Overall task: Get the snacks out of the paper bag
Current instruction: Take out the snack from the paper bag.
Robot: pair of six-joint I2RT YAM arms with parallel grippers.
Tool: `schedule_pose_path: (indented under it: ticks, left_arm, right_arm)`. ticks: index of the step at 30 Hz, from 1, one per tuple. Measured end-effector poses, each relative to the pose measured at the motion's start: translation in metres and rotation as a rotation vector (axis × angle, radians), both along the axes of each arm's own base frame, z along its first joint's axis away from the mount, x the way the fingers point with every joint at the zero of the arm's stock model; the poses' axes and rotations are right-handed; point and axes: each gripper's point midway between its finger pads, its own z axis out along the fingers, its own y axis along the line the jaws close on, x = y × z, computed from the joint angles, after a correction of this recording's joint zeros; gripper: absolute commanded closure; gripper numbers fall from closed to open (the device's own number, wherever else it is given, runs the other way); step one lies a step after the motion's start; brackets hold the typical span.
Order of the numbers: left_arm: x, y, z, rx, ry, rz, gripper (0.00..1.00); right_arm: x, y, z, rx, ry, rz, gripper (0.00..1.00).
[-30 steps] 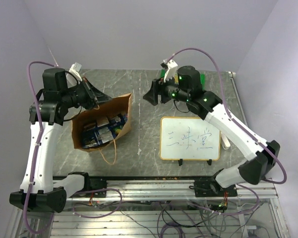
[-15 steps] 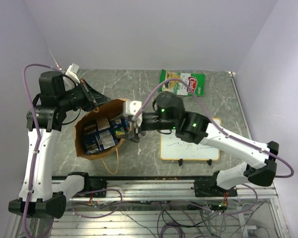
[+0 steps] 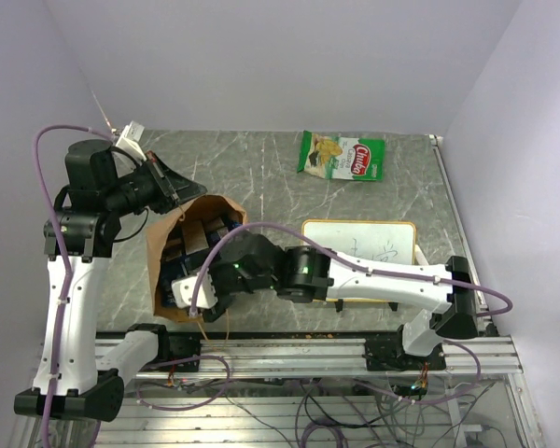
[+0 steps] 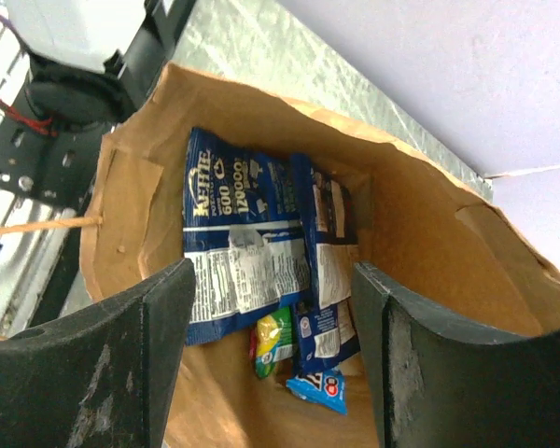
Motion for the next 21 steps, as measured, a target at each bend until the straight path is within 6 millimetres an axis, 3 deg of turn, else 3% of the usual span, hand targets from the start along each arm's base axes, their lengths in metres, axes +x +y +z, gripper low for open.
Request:
schedule_pose_path:
  ticks: [6,9,12,21]
  left_arm:
    - [0.000,0.000,0.000,0.000,0.001,-0.001,0.93]
    - [0.001,0.000,-0.001,0.000,0.004,-0.002,0.93]
    - [0.001,-0.001,-0.001,-0.001,0.006,-0.005,0.93]
    - [0.001,0.001,-0.001,0.032,-0.015,-0.021,0.93]
  right_arm:
    - [0.004,-0.005,-0.030,-0.068,-0.089,0.001,0.34]
    - [0.009,-0.006,-0.034,-0.082,-0.139,0.002,0.36]
    - [0.016,0.000,-0.036,-0.082,-0.194,0.000,0.37]
    - [0.042,0.017,-0.068,-0.140,-0.263,0.013,0.41]
